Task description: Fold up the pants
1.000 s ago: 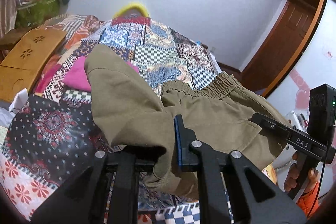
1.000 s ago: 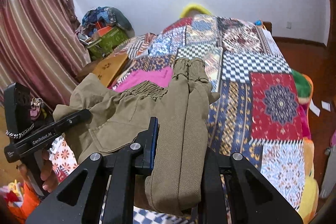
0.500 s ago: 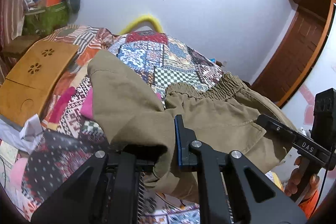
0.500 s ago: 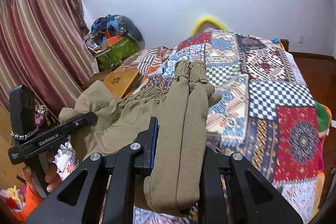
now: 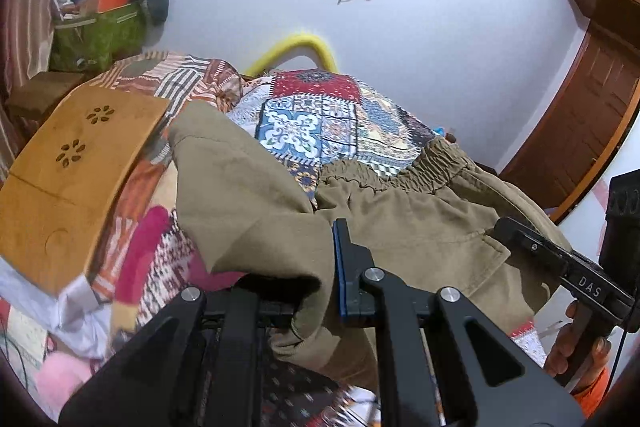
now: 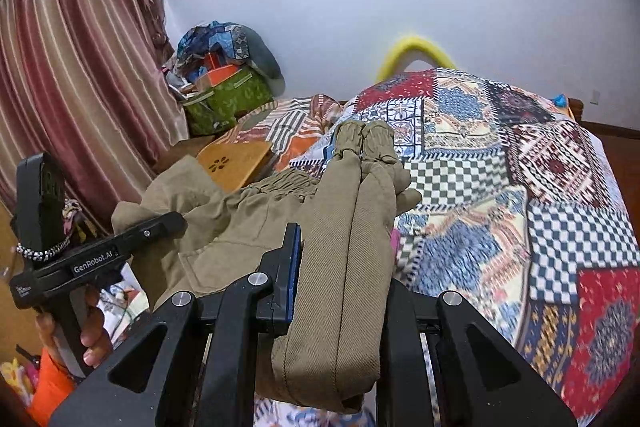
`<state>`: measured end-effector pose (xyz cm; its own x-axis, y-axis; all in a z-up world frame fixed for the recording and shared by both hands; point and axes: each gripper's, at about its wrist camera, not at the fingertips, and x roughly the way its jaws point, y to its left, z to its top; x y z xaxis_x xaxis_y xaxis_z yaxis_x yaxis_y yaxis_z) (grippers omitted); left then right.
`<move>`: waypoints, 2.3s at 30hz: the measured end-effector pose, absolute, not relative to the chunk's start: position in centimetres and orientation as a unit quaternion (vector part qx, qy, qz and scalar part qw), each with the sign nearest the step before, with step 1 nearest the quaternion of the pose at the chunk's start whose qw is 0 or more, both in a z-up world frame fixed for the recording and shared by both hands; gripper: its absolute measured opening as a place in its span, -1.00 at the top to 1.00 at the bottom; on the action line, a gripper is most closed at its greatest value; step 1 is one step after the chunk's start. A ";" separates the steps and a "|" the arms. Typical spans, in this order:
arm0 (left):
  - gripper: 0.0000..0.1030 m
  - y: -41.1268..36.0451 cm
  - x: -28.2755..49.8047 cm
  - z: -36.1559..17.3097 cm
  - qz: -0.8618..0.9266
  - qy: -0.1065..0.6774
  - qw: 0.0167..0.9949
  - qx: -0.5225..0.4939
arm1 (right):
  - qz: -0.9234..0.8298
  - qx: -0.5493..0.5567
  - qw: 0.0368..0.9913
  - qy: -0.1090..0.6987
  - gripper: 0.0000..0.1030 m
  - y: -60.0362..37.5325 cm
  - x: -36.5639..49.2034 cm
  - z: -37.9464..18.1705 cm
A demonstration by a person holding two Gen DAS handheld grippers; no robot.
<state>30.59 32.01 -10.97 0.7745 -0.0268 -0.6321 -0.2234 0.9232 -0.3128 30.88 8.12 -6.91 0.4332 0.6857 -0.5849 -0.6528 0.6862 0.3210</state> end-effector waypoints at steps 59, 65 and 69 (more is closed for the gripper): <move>-0.30 43.3 34.3 -28.3 0.190 0.537 0.808 -0.149 | 0.340 -0.143 0.791 0.487 0.07 14.3 33.2 -21.1; -0.30 43.2 33.3 -24.8 0.175 0.488 0.839 -0.164 | 0.350 -0.117 0.799 0.475 0.07 13.2 33.1 -19.1; -0.33 42.6 34.6 -25.0 0.173 0.491 0.838 -0.162 | 0.352 -0.109 0.797 0.478 0.07 13.6 33.3 -19.3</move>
<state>34.64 42.60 -24.95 0.4585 0.1307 -0.8790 -0.4484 0.8880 -0.1019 33.26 13.62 -19.34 0.2953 0.4562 -0.8395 -0.6651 0.7289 0.1621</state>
